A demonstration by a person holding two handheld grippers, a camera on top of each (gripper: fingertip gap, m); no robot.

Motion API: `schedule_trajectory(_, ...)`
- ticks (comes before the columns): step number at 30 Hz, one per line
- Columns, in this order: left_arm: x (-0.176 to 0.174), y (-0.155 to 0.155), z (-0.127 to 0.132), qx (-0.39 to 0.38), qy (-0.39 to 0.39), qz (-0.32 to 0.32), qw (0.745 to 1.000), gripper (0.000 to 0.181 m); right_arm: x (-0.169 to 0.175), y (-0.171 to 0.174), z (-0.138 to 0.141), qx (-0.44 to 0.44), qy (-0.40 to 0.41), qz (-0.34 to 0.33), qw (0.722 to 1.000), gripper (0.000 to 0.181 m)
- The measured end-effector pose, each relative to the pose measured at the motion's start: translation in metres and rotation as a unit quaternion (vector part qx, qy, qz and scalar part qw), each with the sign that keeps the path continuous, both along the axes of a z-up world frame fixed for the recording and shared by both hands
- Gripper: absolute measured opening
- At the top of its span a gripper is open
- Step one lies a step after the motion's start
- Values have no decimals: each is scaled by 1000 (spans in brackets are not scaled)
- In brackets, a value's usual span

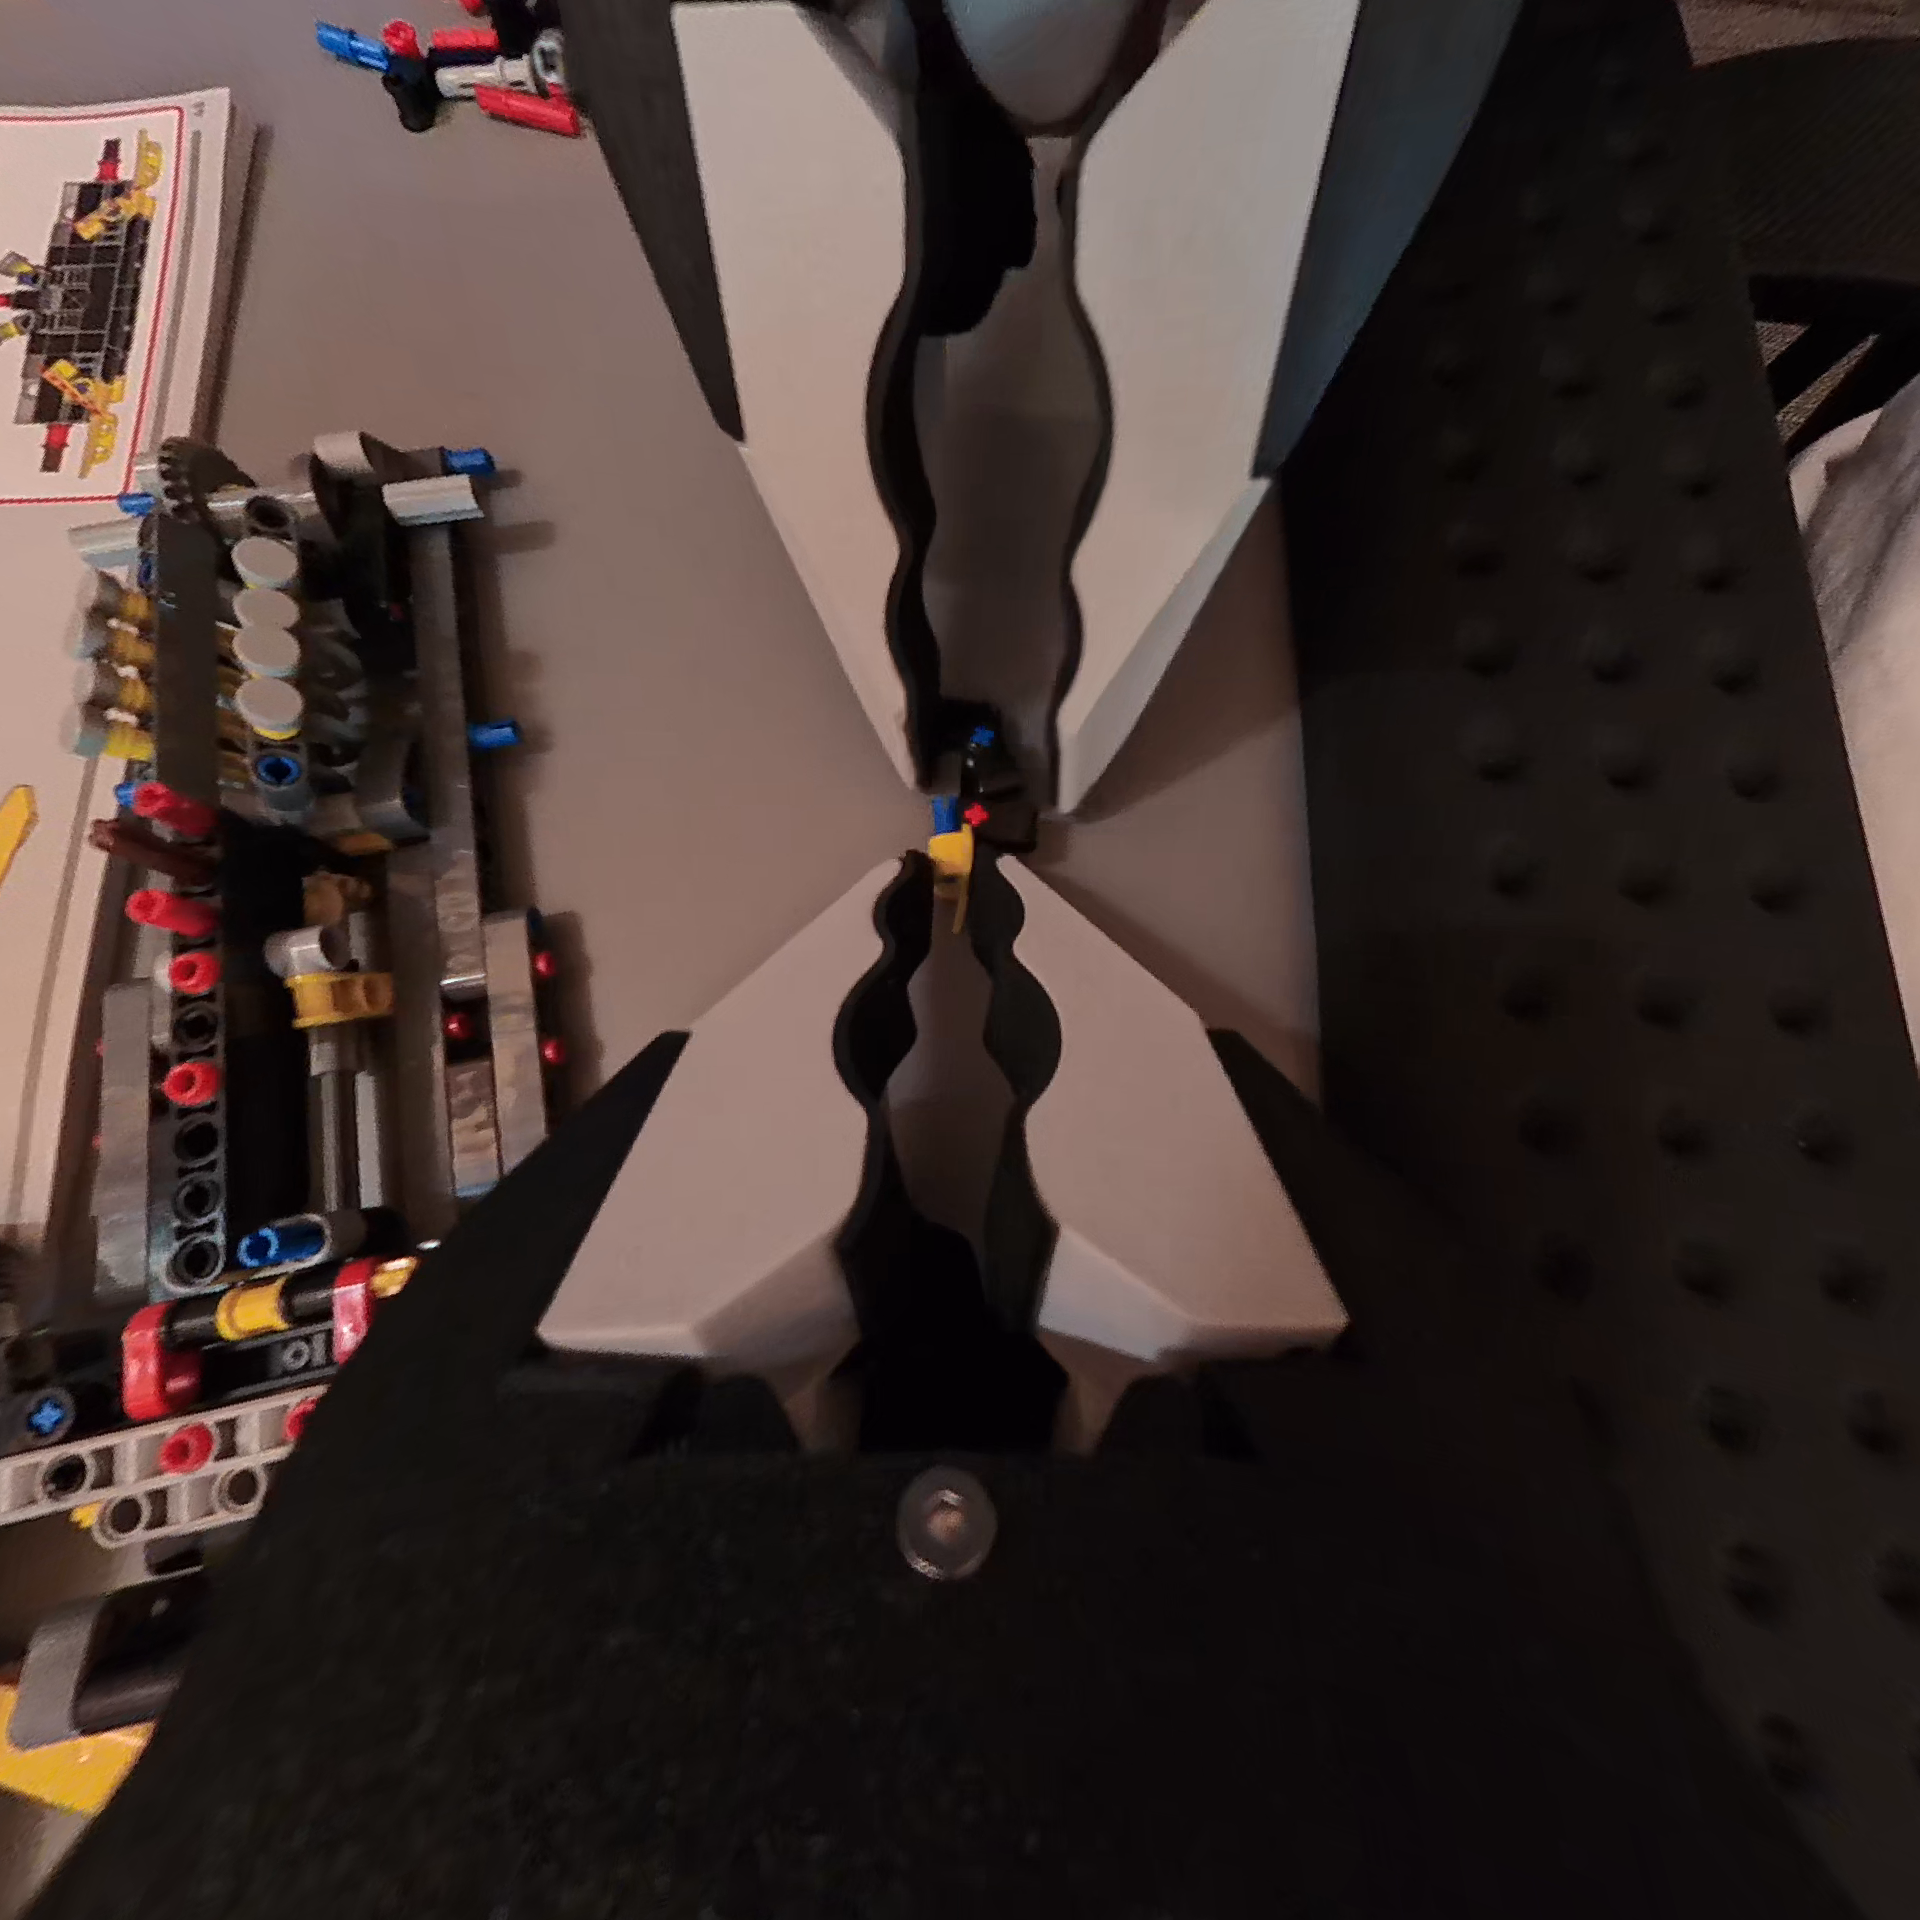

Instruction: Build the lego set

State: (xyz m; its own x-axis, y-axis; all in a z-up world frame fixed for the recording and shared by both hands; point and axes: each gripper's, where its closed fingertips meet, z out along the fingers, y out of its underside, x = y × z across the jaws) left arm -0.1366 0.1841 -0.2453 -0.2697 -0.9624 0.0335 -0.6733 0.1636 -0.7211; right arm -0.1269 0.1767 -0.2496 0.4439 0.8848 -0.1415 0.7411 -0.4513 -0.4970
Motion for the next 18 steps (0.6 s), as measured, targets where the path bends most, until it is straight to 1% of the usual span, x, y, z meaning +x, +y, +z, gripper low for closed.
schedule_trajectory(3, 1, -2, 0, 2, 0, -2, 1000, 6, 2, 1, -2, 8, -8, 3, 1000, 15)
schedule_trajectory(9, 1, -4, 0, 12, 0, -4, 1000, 6, 1, -1, -2, 12, -15, 17, 1000, 12)
schedule_trajectory(12, 1, -4, 0, 21, -2, -8, 1000, 6, 1, -3, -2, -14, -11, 11, 1000, 7)
schedule_trajectory(15, 1, -6, 0, 23, -2, -9, 1000, 6, 2, -4, -2, 0, -18, 37, 999, 6)
schedule_trajectory(18, 2, -7, 0, 20, -5, -11, 1000, 6, 2, -4, -2, 8, -22, 45, 999, 8)
